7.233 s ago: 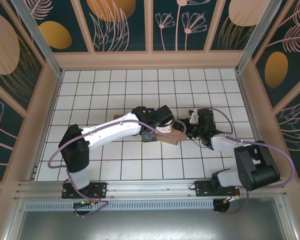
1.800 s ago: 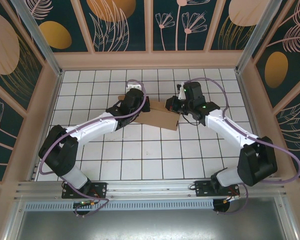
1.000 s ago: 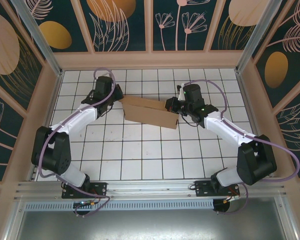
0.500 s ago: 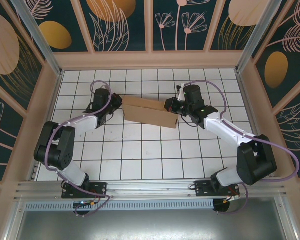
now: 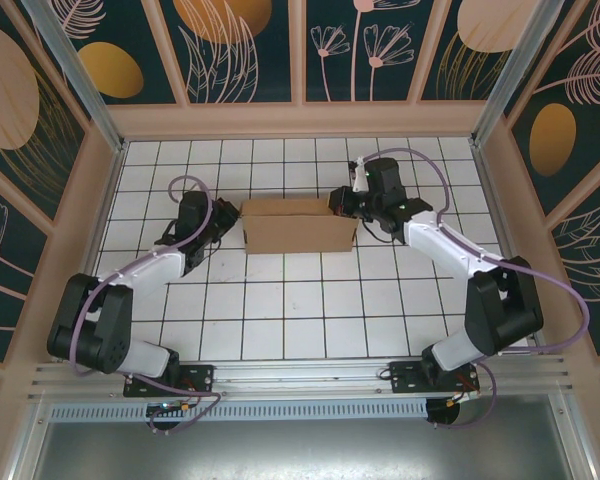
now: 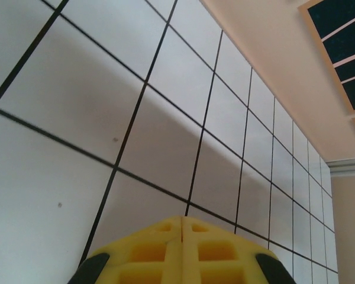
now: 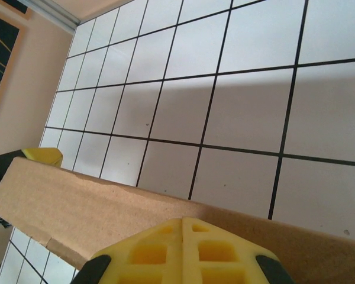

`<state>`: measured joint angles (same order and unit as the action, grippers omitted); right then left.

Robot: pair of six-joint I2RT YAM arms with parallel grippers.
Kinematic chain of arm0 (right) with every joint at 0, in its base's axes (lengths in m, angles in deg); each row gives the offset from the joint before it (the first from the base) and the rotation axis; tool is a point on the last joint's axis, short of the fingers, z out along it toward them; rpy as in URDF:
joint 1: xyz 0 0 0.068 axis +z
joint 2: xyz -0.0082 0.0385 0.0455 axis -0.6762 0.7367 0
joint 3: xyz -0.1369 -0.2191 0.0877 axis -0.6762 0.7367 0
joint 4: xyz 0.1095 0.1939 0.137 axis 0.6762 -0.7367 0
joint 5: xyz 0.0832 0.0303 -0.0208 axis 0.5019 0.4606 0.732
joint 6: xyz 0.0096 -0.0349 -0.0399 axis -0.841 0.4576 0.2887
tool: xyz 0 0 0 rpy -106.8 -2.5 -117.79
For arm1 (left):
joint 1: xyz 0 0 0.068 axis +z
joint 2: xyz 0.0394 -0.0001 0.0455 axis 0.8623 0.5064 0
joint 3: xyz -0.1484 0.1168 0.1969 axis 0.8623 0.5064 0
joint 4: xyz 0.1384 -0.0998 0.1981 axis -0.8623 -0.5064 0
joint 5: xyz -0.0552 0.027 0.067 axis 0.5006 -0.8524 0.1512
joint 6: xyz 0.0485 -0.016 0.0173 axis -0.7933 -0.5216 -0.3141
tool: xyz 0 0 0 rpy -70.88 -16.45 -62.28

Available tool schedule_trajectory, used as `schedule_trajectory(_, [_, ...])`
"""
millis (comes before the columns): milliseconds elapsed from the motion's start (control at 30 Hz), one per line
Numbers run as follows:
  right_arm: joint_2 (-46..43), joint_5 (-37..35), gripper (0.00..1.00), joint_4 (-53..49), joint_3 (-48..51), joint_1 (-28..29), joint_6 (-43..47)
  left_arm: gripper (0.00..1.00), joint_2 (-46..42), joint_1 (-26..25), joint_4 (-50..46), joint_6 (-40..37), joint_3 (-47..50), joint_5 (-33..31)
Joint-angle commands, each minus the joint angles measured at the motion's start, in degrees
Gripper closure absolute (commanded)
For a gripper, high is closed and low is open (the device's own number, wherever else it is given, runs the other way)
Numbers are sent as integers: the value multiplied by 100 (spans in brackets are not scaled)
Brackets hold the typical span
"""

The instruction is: Fold the paper box

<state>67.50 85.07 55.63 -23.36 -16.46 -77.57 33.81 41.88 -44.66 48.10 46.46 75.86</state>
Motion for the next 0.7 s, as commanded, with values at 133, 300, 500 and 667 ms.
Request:
schedule_trajectory(133, [395,256,98,-488,-154,39,404,100,-103,-77,360,281,577,229])
schedule_trajectory(300, [140,-6,99,-407,-17,133,417,100,-7,-87,884,386,781,336])
schedule_trajectory(500, [-427,-278,99,-52,505,136,279,100,36,-179,1217,383,736,397])
schedule_trajectory(667, [-710,-394,99,127,785,125,214,100,210,-364,1311,315,552,401])
